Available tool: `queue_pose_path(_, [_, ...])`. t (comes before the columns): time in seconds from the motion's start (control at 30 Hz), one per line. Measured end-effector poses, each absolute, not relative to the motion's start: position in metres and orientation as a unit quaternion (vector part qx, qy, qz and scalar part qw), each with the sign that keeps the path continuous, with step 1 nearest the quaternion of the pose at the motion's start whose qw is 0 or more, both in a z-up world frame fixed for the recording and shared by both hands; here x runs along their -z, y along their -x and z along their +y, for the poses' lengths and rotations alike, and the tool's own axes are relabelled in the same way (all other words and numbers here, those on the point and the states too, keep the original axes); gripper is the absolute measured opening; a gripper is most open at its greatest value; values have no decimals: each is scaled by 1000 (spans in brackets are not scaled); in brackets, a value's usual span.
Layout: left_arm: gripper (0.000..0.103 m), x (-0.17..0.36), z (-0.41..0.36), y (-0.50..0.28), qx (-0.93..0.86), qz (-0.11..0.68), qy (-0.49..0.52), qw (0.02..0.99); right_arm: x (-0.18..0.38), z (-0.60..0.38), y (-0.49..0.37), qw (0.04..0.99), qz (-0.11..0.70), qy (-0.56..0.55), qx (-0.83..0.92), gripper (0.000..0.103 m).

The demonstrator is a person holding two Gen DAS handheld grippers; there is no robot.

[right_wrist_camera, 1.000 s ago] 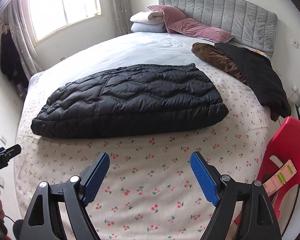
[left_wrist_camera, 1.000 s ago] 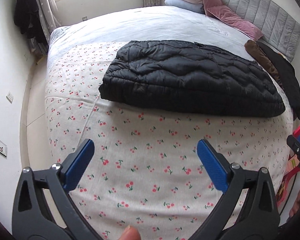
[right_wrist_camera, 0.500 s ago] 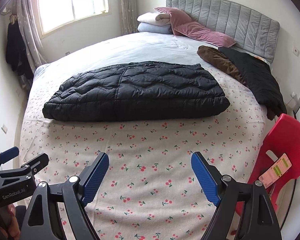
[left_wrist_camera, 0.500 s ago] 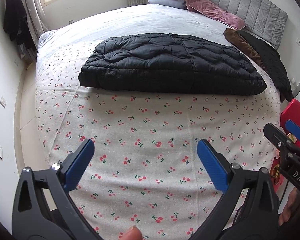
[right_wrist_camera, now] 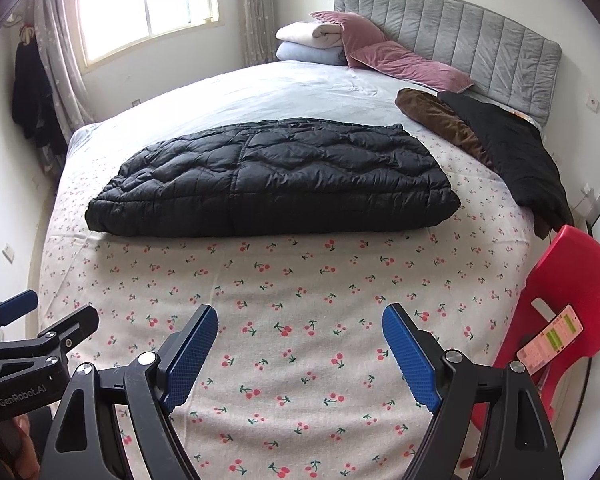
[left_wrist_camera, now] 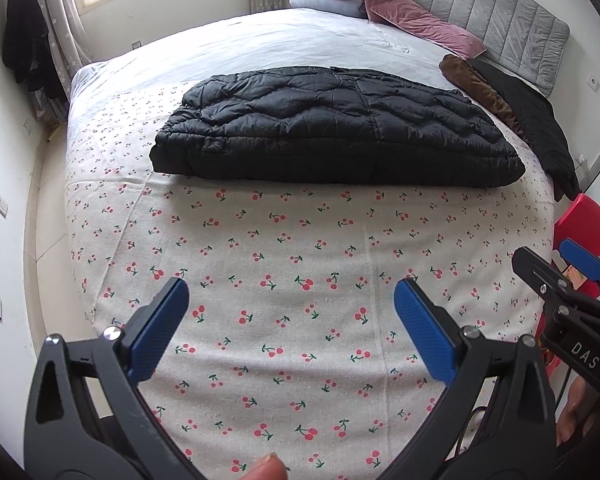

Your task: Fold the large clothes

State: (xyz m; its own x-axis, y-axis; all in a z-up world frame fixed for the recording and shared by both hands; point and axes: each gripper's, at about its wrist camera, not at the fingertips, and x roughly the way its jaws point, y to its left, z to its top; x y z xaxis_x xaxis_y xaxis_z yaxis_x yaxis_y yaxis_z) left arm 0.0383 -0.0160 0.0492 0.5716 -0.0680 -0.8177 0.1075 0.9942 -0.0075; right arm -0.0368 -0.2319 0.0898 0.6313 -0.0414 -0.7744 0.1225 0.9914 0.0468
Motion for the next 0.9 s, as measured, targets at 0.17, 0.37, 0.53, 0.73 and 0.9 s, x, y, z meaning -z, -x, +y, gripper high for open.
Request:
queue_pose_path(0.17, [102, -50, -15, -38, 49, 460, -20, 887, -90, -229, 36, 901, 428, -48, 45, 86])
queue_pose_path(0.37, [102, -48, -14, -38, 49, 463, -20, 885, -88, -227, 35, 900, 432, -47, 42, 86])
queue_pose_path(0.53, [102, -48, -14, -38, 49, 463, -19, 885, -87, -226, 35, 899, 433, -48, 40, 86])
queue_pose_path(0.73, [102, -49, -14, -38, 51, 462, -18, 885, -88, -225, 35, 900, 432, -47, 39, 86])
queue_pose_path(0.9, [102, -51, -14, -36, 51, 461, -16, 886, -88, -225, 35, 900, 432, -47, 38, 86])
